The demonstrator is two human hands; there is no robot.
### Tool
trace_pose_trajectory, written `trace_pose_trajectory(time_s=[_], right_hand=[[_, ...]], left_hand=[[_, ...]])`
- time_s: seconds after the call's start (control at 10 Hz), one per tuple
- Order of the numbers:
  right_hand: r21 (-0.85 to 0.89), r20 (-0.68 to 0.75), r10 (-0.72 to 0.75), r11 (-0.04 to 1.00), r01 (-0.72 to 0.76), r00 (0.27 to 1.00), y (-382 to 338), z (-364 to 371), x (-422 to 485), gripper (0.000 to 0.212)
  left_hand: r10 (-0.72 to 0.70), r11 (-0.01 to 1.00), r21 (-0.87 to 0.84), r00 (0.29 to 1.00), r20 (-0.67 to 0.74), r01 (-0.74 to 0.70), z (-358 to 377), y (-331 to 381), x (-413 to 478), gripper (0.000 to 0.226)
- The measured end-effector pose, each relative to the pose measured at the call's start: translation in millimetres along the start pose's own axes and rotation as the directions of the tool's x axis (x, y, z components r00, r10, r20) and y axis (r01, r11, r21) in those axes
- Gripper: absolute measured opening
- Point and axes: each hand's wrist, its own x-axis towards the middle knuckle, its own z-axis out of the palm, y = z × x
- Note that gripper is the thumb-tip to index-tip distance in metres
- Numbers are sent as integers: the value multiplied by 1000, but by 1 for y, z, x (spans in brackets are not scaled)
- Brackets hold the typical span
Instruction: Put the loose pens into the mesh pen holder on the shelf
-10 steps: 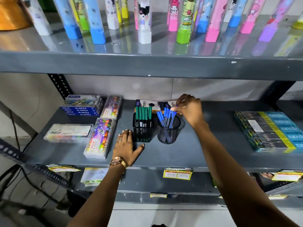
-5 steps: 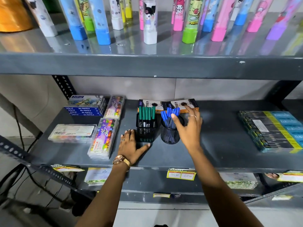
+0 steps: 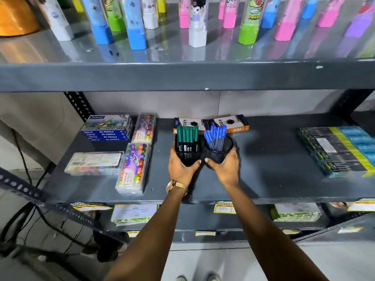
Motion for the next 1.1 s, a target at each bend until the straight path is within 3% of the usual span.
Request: trace_pose_trajectory(time_s=[0.5, 0.9, 1.0, 1.1], right_hand=[[-64, 16, -18, 998, 19, 1000, 10, -49, -73, 83], [-94, 66, 11, 996, -5, 998, 14, -56, -77, 87], [-62, 99, 31, 998, -25, 995, 13, -58, -79, 100], [22, 96, 35, 999, -37, 995, 9, -72, -89, 126]], left_hand=[[-1, 1000, 28, 1000, 0, 1, -25, -3, -75, 93], [-35, 996, 86, 999, 25, 33, -30, 6, -83, 95], [-39, 997, 63, 998, 52, 36, -31, 6, -84, 92], [-47, 999, 10, 995, 90, 46, -34, 8, -87, 95]])
